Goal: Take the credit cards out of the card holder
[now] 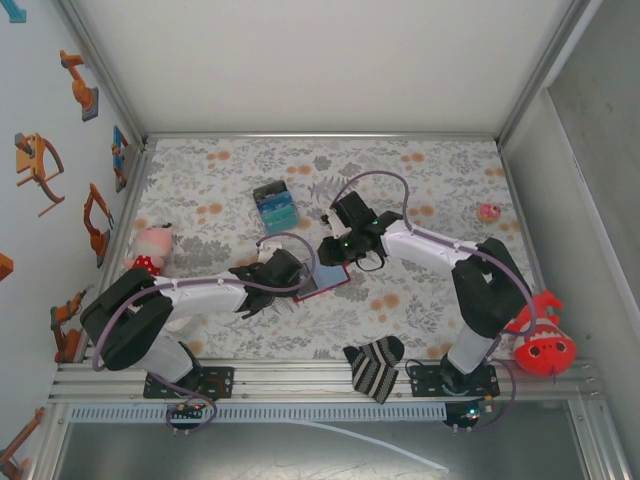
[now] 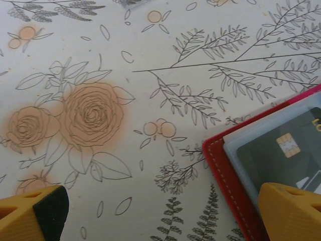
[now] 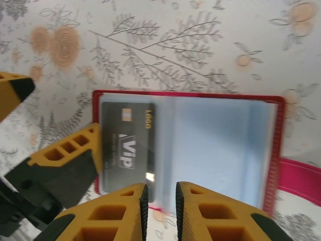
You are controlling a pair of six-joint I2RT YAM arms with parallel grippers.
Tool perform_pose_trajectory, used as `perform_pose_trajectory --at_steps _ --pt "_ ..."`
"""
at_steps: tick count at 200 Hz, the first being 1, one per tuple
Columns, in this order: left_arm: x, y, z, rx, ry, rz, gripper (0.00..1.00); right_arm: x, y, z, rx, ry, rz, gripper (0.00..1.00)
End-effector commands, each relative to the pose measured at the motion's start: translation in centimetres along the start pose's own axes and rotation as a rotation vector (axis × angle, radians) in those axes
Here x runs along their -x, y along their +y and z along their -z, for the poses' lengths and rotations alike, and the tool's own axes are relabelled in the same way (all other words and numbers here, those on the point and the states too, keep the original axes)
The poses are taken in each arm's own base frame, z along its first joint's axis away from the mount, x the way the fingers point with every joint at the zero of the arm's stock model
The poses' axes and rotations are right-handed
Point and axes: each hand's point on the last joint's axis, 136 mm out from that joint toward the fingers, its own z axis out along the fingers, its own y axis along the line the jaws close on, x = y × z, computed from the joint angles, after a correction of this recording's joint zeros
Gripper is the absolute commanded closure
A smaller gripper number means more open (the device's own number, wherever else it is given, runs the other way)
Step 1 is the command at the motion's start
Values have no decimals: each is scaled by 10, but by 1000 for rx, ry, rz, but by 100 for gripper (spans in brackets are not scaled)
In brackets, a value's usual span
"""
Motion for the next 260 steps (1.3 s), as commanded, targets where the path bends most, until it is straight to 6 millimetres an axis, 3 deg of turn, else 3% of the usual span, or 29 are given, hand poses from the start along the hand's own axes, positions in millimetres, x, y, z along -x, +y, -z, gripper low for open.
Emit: perform_pose_trajectory --at_steps 1,52,94,126,191,260 --pt "-8 -4 -6 -21 32 7 3 -7 10 -10 80 75 -50 78" --pt "-18 3 -11 16 66 -6 3 -15 12 -28 121 142 -96 77" --pt "-24 8 -12 35 81 -15 3 -17 10 -36 123 165 -109 68" --pt "-25 12 -11 50 80 -21 3 -19 9 -42 135 178 -113 77" --pt "-25 16 -11 78 75 -42 3 -28 -3 -54 96 209 -127 77" --pt "-27 12 -12 81 85 -61 3 -27 9 -57 183 216 -143 79"
